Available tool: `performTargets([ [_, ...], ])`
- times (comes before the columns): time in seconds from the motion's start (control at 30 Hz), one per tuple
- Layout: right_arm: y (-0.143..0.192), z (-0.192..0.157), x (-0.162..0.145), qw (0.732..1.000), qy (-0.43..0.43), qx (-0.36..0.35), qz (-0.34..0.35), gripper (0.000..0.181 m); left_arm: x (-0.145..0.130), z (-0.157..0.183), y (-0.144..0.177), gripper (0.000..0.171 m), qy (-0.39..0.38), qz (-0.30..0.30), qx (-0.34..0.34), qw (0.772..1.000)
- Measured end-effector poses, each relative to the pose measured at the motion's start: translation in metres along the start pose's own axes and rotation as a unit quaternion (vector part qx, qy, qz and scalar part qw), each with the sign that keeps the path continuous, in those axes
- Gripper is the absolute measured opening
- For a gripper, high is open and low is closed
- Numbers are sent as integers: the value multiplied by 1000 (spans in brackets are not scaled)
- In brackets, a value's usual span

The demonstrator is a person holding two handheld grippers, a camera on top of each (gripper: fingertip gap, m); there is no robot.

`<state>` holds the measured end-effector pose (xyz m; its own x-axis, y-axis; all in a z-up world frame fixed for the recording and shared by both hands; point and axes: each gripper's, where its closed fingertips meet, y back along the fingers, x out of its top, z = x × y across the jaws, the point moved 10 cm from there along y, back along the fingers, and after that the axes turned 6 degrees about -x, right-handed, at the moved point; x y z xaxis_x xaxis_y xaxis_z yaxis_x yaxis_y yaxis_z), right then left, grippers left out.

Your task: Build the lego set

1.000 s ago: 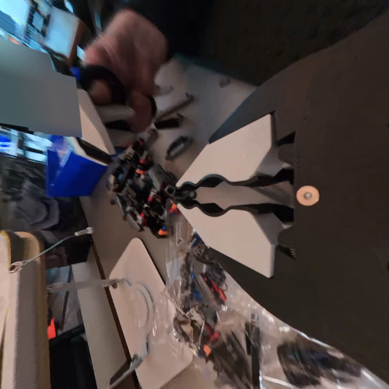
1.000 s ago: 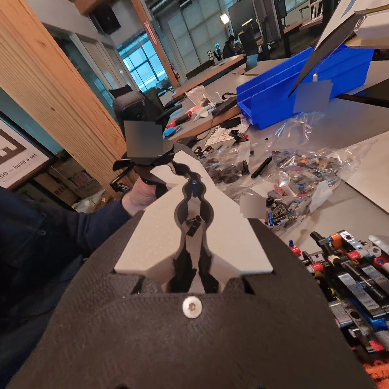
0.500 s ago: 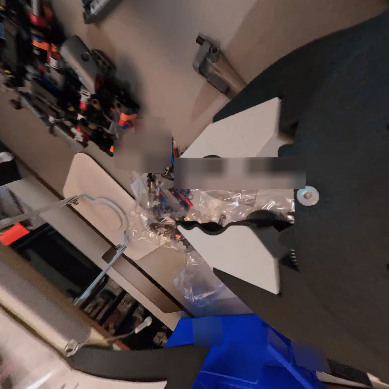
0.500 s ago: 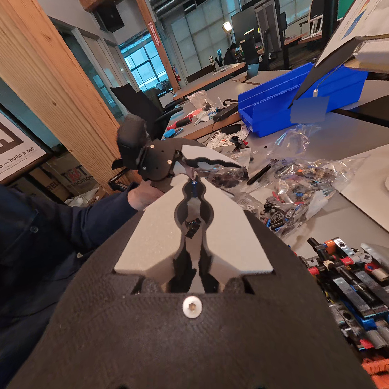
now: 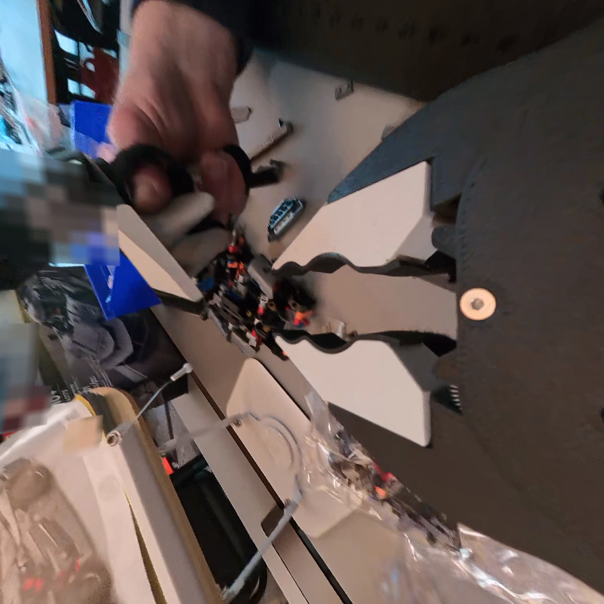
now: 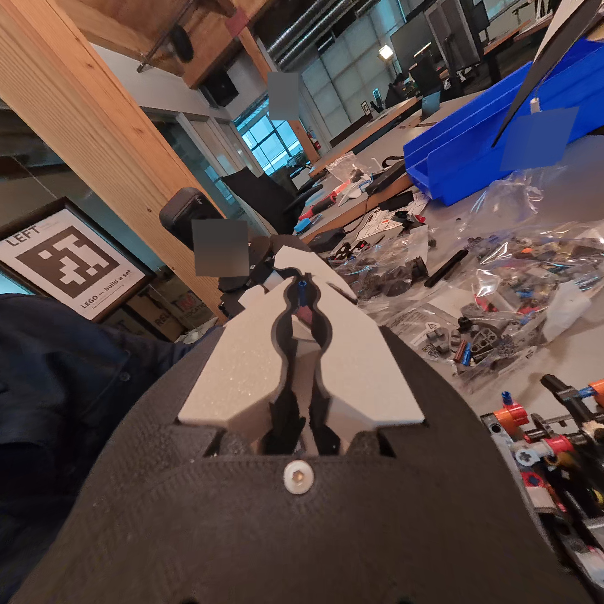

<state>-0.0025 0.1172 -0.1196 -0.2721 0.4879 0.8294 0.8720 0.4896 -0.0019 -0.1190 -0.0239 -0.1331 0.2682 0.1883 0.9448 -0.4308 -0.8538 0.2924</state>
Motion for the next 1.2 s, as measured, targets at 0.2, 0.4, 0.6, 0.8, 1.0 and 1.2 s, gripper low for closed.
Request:
performTargets([
  [0.2, -13, -3, -8, 1000, 12, 10, -17, 1, 7, 0, -2, 20, 95, 80, -86, 988],
  [0.4, -17, -7, -9, 999, 27, 13, -12, 1, 4, -6, 2, 1, 152, 113, -132, 973],
  [0.6, -6, -6, -1, 999, 44, -17, -1, 10, 3, -9, 7, 1, 160, 122, -130, 971],
  [0.8, -14, -14, -6, 994, 95, -27, -40, 2, 2, -7, 5, 1, 152, 106, -129, 974],
  [1.0, -15, -18, -1, 987, 143, -72, -34, 1, -3, -15, 14, 12, 132, 72, -79, 985],
  [1.2, -52, 13, -31, 942, 187, -141, -239, 2, -12, -49, 66, 11, 173, 138, 51, 974],
])
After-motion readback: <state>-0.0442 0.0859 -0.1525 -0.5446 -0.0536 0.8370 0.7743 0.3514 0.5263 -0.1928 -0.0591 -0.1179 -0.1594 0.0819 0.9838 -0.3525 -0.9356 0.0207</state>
